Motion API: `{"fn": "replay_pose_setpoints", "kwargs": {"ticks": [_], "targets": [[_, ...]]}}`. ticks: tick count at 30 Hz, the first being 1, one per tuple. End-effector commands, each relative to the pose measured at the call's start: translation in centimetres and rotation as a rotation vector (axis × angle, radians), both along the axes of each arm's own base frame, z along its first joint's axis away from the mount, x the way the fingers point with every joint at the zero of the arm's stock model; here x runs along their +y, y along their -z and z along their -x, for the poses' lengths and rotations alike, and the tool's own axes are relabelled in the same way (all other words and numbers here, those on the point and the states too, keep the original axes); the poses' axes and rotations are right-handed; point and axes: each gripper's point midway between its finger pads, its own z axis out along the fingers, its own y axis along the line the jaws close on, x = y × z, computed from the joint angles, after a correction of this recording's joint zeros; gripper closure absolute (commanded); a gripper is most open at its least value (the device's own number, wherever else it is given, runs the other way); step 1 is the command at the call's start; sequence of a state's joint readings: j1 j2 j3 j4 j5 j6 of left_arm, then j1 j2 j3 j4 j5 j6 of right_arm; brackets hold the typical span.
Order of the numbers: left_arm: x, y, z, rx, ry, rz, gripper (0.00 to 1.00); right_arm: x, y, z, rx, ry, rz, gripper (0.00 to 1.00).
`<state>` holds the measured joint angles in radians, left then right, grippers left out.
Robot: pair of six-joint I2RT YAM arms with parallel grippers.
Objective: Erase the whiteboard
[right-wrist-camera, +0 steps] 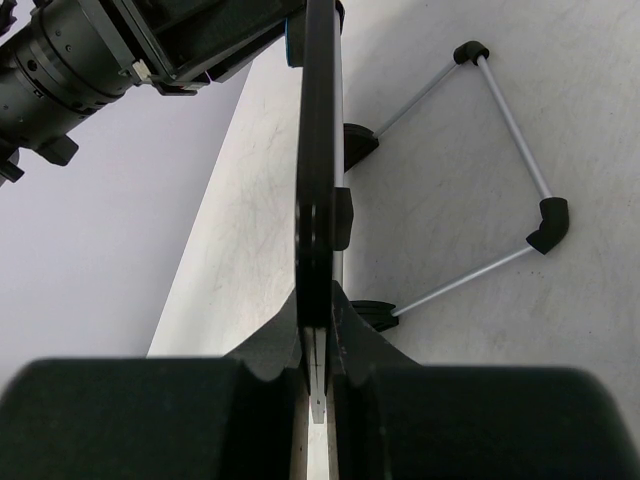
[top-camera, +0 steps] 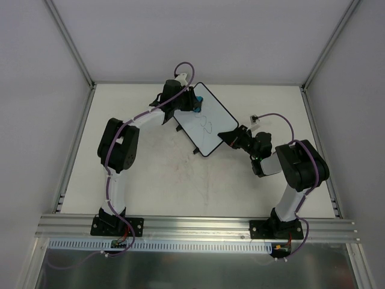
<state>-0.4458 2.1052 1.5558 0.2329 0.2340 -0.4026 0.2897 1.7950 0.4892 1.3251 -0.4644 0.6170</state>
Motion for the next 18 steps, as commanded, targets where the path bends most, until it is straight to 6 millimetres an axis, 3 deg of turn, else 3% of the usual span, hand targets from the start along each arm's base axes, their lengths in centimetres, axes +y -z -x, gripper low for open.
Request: {"fn": "replay_pose_setpoints", "kwargs": {"ticks": [1, 8, 18], "targets": [[-4.3, 0.6, 4.3, 0.021, 0.175, -0.023, 0.96, 1.2, -3.1, -0.3, -0.131, -0.045, -0.035, 1.0], [-4.8, 1.4, 5.1, 0.048, 0.193, -0.037, 0.96, 1.2, -3.1, -0.2, -0.131, -0.048, -0.036, 1.0], [-1.2, 3.8, 4.0, 0.178, 0.083, 0.008, 0.96, 1.2, -3.1, -0.2, -0.132, -0.045, -0.036, 1.0]]}}
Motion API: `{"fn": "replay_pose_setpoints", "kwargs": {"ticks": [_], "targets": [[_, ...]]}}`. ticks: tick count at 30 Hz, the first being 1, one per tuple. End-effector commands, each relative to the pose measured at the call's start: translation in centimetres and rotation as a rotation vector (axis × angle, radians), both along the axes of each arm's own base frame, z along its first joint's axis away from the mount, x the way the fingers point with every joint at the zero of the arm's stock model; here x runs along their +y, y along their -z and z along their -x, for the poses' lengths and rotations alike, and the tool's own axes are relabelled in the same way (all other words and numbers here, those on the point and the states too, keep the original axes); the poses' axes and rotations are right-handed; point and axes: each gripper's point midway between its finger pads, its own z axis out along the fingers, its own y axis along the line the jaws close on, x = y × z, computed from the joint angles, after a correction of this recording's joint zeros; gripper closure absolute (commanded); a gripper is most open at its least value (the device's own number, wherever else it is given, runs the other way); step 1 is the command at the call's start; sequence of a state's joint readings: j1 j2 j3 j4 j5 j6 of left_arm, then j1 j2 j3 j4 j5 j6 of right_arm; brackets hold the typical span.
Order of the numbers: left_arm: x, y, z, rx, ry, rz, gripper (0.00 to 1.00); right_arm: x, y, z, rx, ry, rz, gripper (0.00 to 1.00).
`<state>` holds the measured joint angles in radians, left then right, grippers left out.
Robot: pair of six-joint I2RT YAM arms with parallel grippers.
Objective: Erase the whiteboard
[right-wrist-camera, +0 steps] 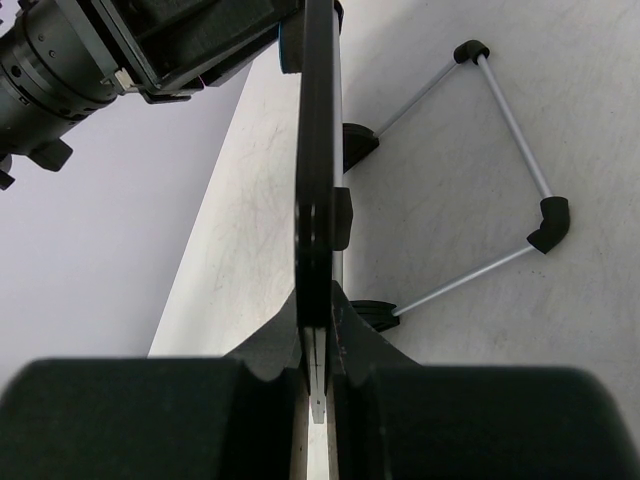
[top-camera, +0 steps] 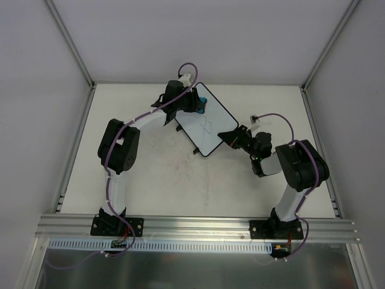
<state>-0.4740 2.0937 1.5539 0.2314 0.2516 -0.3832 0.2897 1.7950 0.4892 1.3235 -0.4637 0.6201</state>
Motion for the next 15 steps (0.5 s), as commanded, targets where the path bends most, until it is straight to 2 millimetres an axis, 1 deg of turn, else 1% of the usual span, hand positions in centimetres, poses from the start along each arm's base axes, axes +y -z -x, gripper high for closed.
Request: {"fn": "replay_pose_setpoints", "kwargs": {"ticks": [1, 7, 10, 11, 15], "targets": [[0.6, 4.7, 2.9, 0.207, 0.028, 0.011, 0.96, 1.2, -3.2, -0.2, -0.137, -0.047, -0.035, 1.0], [4.3, 6.7, 2.7, 0.3, -0.096, 0.03, 0.96, 1.2, -3.2, -0.1, -0.134, -0.047, -0.037, 1.0], [5.5, 7.5, 2.8, 0.335, -0.124, 0.04, 0.96, 1.2, -3.2, -0.1, -0.132, -0.049, -0.04, 1.0], [5.7, 7.4, 2.9, 0.337, -0.131, 0.043, 0.96, 1.2, -3.2, -0.1, -0.133, -0.047, -0.038, 1.0], [6.7, 8.2, 3.3, 0.358, -0.161, 0.034, 0.96, 1.2, -3.3, -0.1, -0.136, -0.047, -0.038, 1.0]]}}
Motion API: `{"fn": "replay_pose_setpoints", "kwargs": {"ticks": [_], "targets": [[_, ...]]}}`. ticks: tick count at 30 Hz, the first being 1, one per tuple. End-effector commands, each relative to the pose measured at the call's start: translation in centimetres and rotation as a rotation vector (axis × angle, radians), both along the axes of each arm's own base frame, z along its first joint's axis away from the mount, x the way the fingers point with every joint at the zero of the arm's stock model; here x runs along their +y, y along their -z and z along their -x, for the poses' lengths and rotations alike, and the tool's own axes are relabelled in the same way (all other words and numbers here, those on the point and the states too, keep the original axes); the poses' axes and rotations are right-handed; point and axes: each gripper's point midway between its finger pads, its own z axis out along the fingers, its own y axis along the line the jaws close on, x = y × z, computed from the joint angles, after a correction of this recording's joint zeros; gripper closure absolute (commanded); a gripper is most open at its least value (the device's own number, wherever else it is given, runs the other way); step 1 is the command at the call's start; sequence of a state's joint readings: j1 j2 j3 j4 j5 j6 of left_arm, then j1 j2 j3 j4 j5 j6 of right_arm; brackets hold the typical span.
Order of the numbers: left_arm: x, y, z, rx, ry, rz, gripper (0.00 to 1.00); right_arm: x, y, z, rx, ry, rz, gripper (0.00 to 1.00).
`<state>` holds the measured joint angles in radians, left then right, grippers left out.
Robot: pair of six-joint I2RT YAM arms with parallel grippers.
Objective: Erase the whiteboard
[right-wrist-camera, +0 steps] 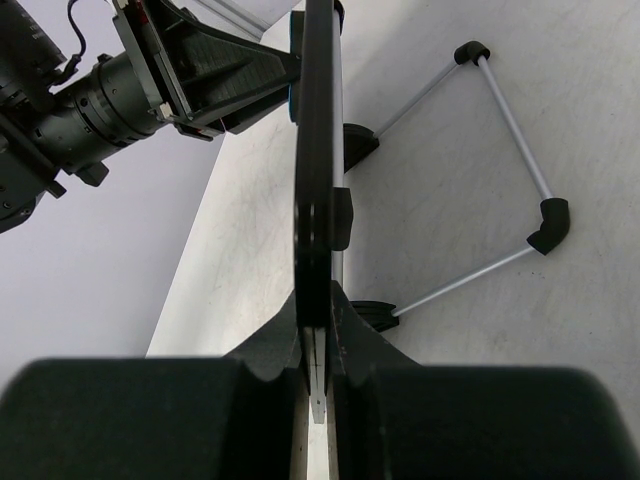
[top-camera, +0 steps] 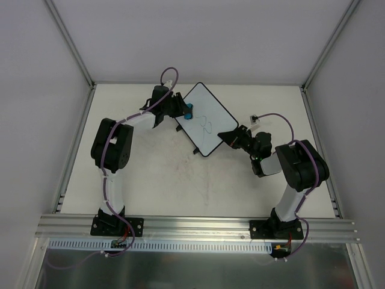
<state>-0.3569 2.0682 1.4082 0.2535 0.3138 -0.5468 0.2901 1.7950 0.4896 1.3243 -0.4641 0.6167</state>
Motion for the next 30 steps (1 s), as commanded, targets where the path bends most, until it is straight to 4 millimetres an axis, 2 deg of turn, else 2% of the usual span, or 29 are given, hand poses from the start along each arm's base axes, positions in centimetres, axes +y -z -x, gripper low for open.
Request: {"fn": "replay_pose_setpoints", "kwargs": {"ticks": [1, 4, 12, 20, 26, 30], "targets": [[1.1, 4.5, 3.0, 0.169, -0.016, -0.051, 0.96, 1.2, -3.3, -0.1, -0.131, -0.048, -0.041, 1.0], [1.5, 4.8, 3.1, 0.184, -0.015, -0.042, 0.96, 1.2, -3.4, -0.1, -0.133, -0.048, -0.043, 1.0], [-0.6, 3.6, 4.2, 0.107, 0.085, -0.075, 0.96, 1.2, -3.3, -0.2, -0.13, -0.05, -0.045, 1.0], [-6.0, 1.2, 6.8, -0.052, 0.242, -0.146, 0.96, 1.2, -3.1, -0.1, -0.128, -0.05, -0.04, 1.0], [-8.3, 0.4, 8.3, -0.133, 0.331, -0.192, 0.95, 1.2, -3.2, -0.2, -0.128, -0.05, -0.043, 1.0], [-9.6, 0.9, 10.2, -0.152, 0.386, -0.247, 0.95, 1.2, -3.2, -0.1, -0.128, -0.051, -0.044, 1.0]]}}
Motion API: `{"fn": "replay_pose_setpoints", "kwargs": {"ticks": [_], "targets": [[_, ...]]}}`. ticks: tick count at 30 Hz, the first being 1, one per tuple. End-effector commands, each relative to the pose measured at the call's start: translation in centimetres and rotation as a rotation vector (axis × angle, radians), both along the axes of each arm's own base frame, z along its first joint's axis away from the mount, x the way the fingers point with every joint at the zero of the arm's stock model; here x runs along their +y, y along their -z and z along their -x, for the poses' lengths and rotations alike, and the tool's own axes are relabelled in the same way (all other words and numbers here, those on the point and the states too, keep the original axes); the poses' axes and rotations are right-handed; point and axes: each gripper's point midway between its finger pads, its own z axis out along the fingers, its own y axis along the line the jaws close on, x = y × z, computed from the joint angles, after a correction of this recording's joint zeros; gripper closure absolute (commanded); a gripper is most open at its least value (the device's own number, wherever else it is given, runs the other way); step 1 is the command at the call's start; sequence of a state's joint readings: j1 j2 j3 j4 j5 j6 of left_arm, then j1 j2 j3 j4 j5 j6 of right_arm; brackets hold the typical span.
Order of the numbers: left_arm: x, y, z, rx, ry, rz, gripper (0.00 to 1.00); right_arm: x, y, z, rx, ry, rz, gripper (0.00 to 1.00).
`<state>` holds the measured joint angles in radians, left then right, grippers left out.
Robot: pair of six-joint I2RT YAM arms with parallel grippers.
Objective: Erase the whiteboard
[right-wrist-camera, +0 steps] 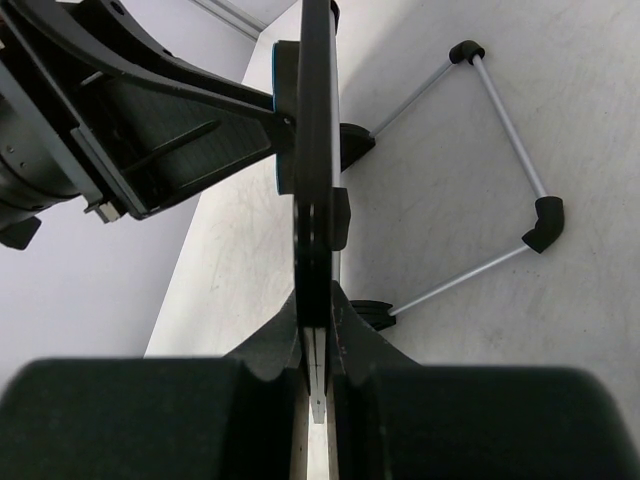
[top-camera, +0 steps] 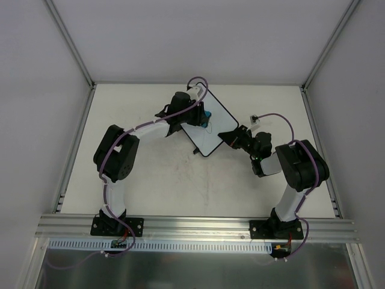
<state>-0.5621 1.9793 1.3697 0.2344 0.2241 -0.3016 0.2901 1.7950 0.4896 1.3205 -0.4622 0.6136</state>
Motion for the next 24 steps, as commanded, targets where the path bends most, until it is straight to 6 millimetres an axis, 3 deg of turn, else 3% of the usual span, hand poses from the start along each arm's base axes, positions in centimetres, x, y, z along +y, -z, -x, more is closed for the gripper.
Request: {"fn": "replay_pose_setpoints", "kwargs": {"ticks": [1, 8, 14, 24], "targets": [[-2.5, 3.0, 4.6, 0.044, 0.141, -0.097, 0.95, 1.2, -3.3, -0.1, -0.131, -0.051, -0.047, 1.0], [-3.5, 2.5, 6.3, -0.029, 0.206, -0.182, 0.96, 1.3, -3.4, 0.0, -0.131, -0.053, -0.048, 1.0], [-4.7, 3.6, 8.2, -0.014, 0.243, -0.2, 0.96, 1.3, -3.4, 0.0, -0.132, -0.054, -0.049, 1.0], [-4.0, 4.7, 7.6, 0.059, 0.177, -0.183, 0.97, 1.2, -3.5, -0.1, -0.134, -0.051, -0.049, 1.0]]}}
